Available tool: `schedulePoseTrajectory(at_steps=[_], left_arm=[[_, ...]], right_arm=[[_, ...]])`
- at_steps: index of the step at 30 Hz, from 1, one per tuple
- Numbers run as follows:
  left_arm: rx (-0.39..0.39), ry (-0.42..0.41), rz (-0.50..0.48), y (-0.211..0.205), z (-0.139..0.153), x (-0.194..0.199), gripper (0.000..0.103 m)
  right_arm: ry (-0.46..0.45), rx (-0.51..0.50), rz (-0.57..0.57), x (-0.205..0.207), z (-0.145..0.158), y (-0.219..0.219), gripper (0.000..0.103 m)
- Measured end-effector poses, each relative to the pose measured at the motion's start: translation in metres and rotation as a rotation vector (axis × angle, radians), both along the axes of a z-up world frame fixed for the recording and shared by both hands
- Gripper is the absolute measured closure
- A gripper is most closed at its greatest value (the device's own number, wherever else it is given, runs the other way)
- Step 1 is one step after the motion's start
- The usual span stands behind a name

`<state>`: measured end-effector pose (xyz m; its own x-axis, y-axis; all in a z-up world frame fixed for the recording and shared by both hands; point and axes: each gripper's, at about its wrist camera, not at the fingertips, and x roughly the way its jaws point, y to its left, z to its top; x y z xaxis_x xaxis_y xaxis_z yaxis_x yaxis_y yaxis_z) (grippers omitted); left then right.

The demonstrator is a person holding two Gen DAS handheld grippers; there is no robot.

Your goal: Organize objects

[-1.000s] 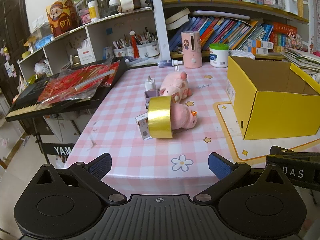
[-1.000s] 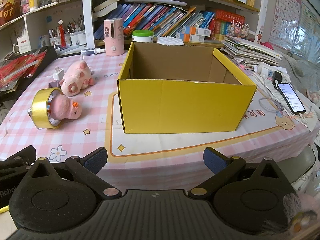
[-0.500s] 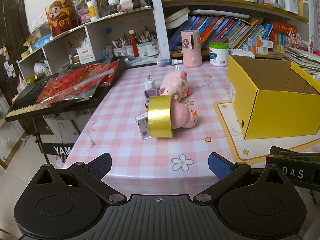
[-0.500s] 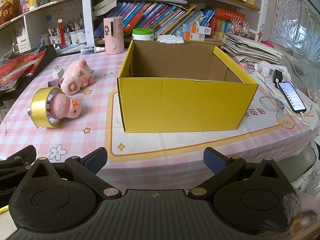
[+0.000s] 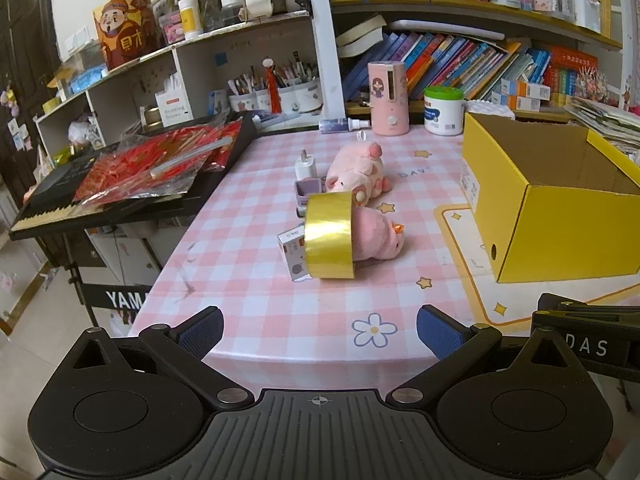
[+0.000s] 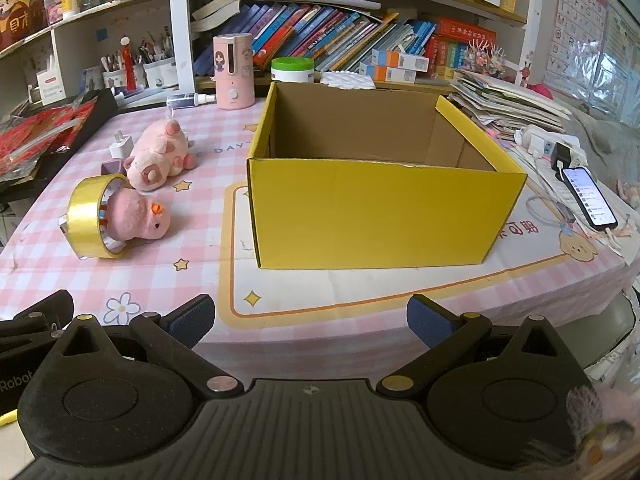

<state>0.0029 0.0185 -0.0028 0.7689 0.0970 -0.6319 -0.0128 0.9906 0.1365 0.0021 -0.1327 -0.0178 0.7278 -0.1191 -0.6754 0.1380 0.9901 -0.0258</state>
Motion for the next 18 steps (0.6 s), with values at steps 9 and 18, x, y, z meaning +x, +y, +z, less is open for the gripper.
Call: schedulePoseTrajectory(at_steps=[9,18], left_arm=[[-0.030,0.013,0.002,0.014,0.001,0.005,0.000],[-0.057,0.031,-0.030,0.023,0.001,0.006,0.000]], right_arm=[[0.001,0.033,0.026,0.006,0.003,0.007,0.002],[0.002,0.103,0.098,0.010,0.005,0.014,0.029]])
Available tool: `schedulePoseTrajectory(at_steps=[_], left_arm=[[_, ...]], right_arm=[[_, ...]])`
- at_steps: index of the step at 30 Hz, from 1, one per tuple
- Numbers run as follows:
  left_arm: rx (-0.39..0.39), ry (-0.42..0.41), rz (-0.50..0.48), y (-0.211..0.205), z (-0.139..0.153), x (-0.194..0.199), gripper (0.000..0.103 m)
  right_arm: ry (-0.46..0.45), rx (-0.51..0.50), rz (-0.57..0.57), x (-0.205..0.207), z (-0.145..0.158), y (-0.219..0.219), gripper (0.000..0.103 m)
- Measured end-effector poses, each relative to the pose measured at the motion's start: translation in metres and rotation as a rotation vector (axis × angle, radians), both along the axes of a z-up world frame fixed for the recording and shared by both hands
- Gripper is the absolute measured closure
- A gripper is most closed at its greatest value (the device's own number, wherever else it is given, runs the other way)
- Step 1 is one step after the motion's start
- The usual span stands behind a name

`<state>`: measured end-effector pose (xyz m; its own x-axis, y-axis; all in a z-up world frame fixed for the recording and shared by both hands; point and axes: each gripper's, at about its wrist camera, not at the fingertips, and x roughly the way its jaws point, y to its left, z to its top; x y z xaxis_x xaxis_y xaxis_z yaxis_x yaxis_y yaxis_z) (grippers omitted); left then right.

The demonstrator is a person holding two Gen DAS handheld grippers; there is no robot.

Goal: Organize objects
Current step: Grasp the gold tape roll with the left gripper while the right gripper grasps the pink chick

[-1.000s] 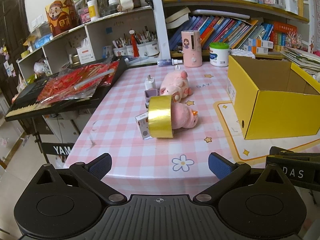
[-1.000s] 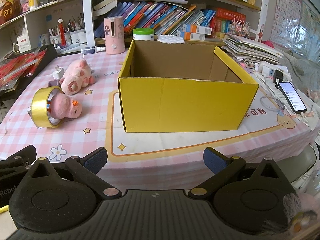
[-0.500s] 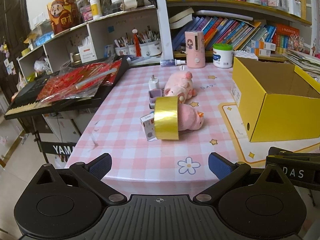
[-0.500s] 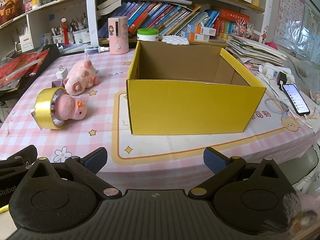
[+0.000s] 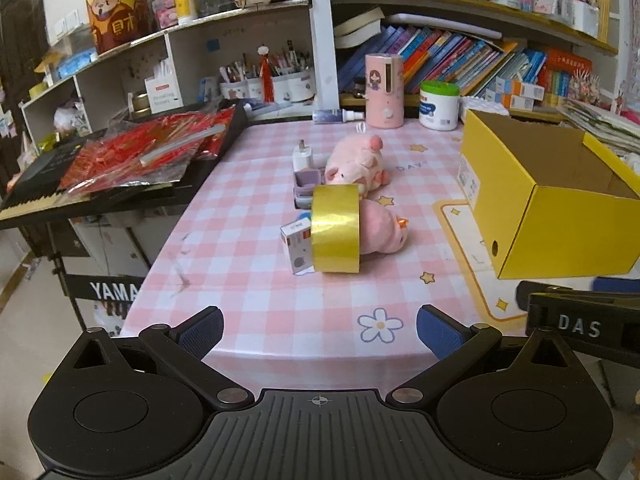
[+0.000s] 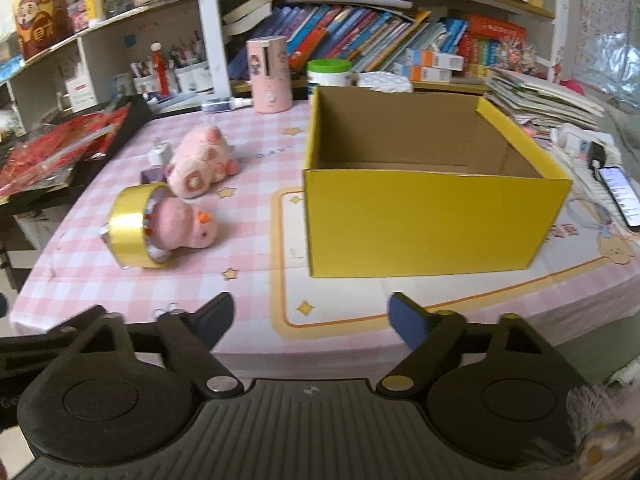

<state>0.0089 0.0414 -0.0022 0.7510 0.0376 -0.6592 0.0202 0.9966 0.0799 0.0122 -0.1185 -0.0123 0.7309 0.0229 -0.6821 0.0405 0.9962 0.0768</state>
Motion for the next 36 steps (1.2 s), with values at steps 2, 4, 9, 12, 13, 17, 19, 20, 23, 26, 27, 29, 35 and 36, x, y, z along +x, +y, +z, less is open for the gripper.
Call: schedulePoseTrajectory(at_steps=[2,4,9,12,13,17,19,20,23,26,27,29,35,36], left_arm=[[0.010,-0.017,0.003,0.001,0.000,-0.001,0.000],[0.025,-0.031,0.019,0.002,0.000,-0.001,0.000],[0.029,-0.083,0.045,0.009,0.000,0.002,0.000],[-0.007,-0.122,0.052,0.014,-0.001,0.004,0.000],[-0.040,-0.117,0.053,0.018,-0.002,0.007,0.000],[-0.089,-0.078,0.064,0.024,-0.002,0.021,0.000],[-0.076,-0.077,0.057,0.023,-0.002,0.027,0.000],[-0.065,-0.072,0.054,0.022,-0.003,0.029,0.000],[-0.024,-0.037,0.027,0.017,-0.007,0.039,0.000],[-0.029,-0.015,0.002,0.014,-0.009,0.046,0.000],[-0.040,-0.012,-0.004,0.015,-0.010,0.049,0.000],[-0.057,-0.016,0.000,0.016,-0.010,0.054,0.002],[-0.101,0.019,0.004,0.018,-0.019,0.082,0.036],[-0.101,0.026,0.001,0.017,-0.021,0.087,0.039]], right_arm=[[0.004,0.019,0.024,0.001,0.000,0.002,0.037],[0.006,0.027,0.048,0.003,0.000,0.006,0.041],[-0.002,0.027,0.095,0.013,0.000,0.014,0.041],[-0.025,0.030,0.120,0.019,0.000,0.017,0.043],[-0.037,0.040,0.129,0.021,0.001,0.017,0.045],[-0.113,0.111,0.143,0.029,0.011,0.015,0.051],[-0.138,0.118,0.160,0.035,0.015,0.018,0.053],[-0.146,0.112,0.170,0.039,0.017,0.020,0.053],[-0.136,0.151,0.193,0.052,0.018,0.022,0.052],[-0.144,0.195,0.189,0.065,0.020,0.022,0.043],[-0.144,0.191,0.194,0.069,0.020,0.023,0.042],[-0.127,0.177,0.222,0.078,0.019,0.027,0.041],[-0.147,0.157,0.322,0.095,0.023,0.035,0.047],[-0.158,0.151,0.332,0.097,0.024,0.036,0.047]])
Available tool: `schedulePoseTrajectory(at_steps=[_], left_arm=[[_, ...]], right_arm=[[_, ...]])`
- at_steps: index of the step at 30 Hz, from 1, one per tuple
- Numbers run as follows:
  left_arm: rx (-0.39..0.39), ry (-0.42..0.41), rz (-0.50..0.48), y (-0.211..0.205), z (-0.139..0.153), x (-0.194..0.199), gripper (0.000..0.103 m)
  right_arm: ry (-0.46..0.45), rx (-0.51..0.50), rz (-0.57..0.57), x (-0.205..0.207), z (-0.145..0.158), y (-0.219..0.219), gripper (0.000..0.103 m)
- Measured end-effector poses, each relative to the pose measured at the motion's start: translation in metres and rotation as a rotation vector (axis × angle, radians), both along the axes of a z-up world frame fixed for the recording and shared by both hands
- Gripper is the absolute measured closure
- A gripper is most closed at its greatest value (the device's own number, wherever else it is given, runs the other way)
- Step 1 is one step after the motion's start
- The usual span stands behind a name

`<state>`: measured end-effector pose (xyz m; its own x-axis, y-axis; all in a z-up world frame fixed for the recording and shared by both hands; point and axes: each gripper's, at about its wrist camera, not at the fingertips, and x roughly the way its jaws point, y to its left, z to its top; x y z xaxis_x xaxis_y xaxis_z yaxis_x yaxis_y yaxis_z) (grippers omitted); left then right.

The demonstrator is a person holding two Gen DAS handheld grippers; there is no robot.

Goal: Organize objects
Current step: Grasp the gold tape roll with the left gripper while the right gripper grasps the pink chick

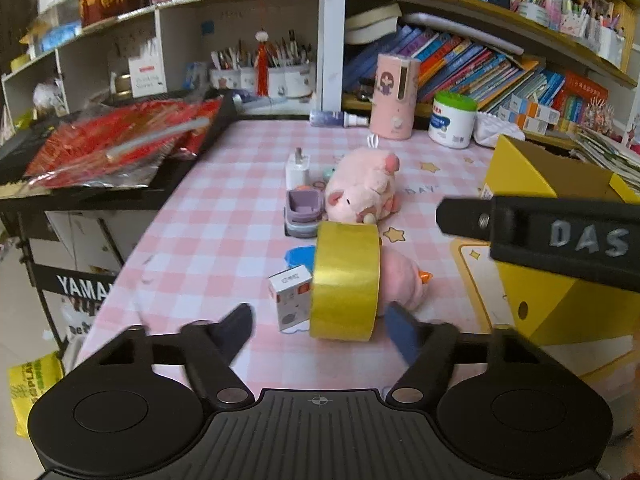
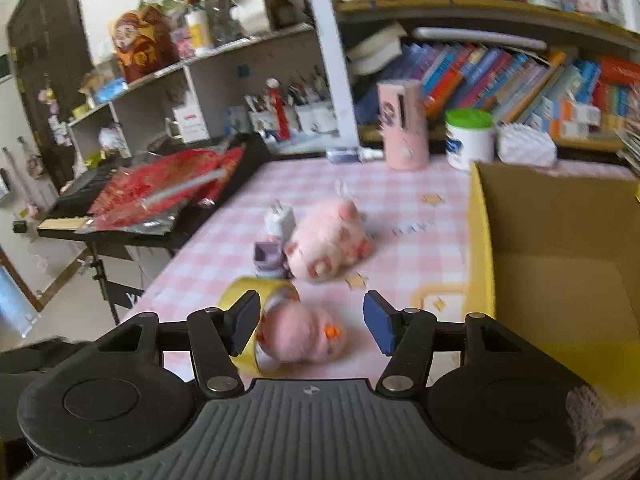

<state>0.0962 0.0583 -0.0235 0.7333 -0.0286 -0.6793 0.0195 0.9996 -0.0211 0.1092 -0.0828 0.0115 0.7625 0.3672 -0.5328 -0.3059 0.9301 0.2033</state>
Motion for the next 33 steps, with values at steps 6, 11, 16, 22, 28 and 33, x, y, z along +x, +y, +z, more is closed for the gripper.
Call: schedulePoseTrajectory(at_steps=[6,11,16,22,28,33], left_arm=[[0.012,-0.010,-0.029,-0.011,-0.009,0.019,0.046],[0.051,-0.013,-0.053,-0.022,-0.013,0.031,0.047],[0.043,-0.017,-0.060,-0.028,-0.010,0.030,0.044],[0.060,0.015,-0.037,-0.034,-0.021,0.047,0.044],[0.024,0.016,-0.013,-0.028,-0.022,0.056,0.063],[-0.006,-0.080,-0.054,-0.025,-0.002,0.042,0.066]], right_arm=[[-0.023,-0.046,0.051,0.014,0.000,0.000,0.047],[-0.015,-0.063,0.071,0.023,-0.002,-0.003,0.047],[-0.019,-0.064,0.069,0.026,-0.003,-0.006,0.045],[-0.021,-0.064,0.059,0.030,-0.001,-0.011,0.045],[-0.043,-0.078,0.047,0.031,0.002,-0.016,0.045],[-0.037,-0.074,0.032,0.036,0.002,-0.020,0.044]])
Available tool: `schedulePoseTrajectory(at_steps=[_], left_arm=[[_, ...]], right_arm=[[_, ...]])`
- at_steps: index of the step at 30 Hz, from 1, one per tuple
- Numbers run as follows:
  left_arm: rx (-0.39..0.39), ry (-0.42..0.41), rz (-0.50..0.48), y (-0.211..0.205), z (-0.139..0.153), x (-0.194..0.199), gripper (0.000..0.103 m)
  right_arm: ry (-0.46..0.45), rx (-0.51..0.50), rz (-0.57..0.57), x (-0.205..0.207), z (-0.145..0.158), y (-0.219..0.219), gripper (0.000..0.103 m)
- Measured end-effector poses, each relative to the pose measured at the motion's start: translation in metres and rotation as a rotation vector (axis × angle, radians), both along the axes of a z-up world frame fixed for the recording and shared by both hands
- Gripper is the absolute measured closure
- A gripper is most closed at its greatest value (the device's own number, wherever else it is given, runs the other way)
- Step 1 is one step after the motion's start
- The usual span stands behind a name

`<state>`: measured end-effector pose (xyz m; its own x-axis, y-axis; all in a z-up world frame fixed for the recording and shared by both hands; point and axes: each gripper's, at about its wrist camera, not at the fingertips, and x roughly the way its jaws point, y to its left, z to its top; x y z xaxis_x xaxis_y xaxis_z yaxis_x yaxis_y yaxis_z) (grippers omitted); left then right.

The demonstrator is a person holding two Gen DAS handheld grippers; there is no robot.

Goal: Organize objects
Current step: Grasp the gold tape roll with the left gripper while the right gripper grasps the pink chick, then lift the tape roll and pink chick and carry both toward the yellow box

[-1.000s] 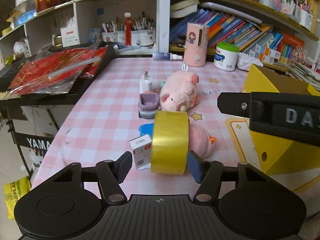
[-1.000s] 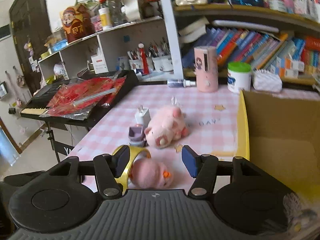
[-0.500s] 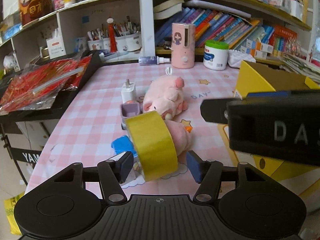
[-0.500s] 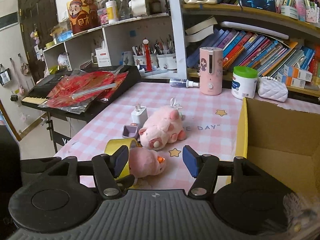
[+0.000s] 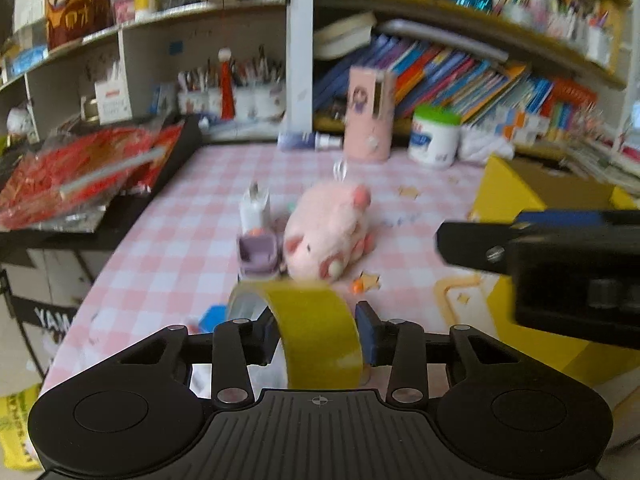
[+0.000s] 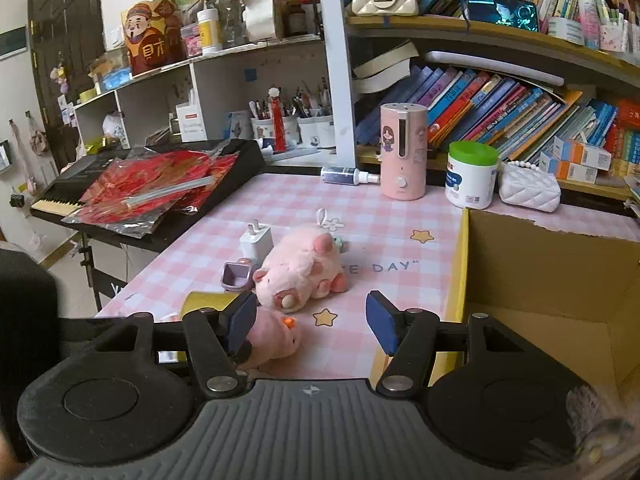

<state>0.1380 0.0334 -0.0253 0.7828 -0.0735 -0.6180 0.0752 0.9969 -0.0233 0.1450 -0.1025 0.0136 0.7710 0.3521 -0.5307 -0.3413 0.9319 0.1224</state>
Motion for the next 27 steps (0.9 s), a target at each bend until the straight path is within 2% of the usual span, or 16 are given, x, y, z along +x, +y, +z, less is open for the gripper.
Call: schedulePoseTrajectory(at_steps=[2,4,11,15,17,21,27], left_arm=[[-0.057,-0.001,-0.005,0.009,0.004,-0.005,0.079],[-0.109,0.002,0.015,0.020,0.005,-0.009,0.084],[-0.199,-0.024,0.126,0.051,0.005,-0.023,0.087],[-0.202,-0.038,0.169,0.059,0.010,-0.034,0.088],[-0.197,-0.036,0.192,0.062,0.012,-0.038,0.088],[-0.214,-0.024,0.232,0.069,0.015,-0.049,0.088],[-0.213,-0.015,0.228,0.069,0.017,-0.055,0.088]], right_arm=[[0.001,0.006,0.005,0.001,0.000,0.001,0.044],[0.007,0.011,0.015,0.003,-0.001,0.002,0.043],[0.067,-0.014,0.085,0.009,-0.012,0.021,0.041],[0.105,-0.068,0.118,0.014,-0.022,0.037,0.038],[0.126,-0.115,0.116,0.019,-0.031,0.046,0.033],[0.190,-0.174,0.113,0.033,-0.053,0.059,0.032],[0.315,-0.098,0.079,0.058,-0.077,0.063,0.034]])
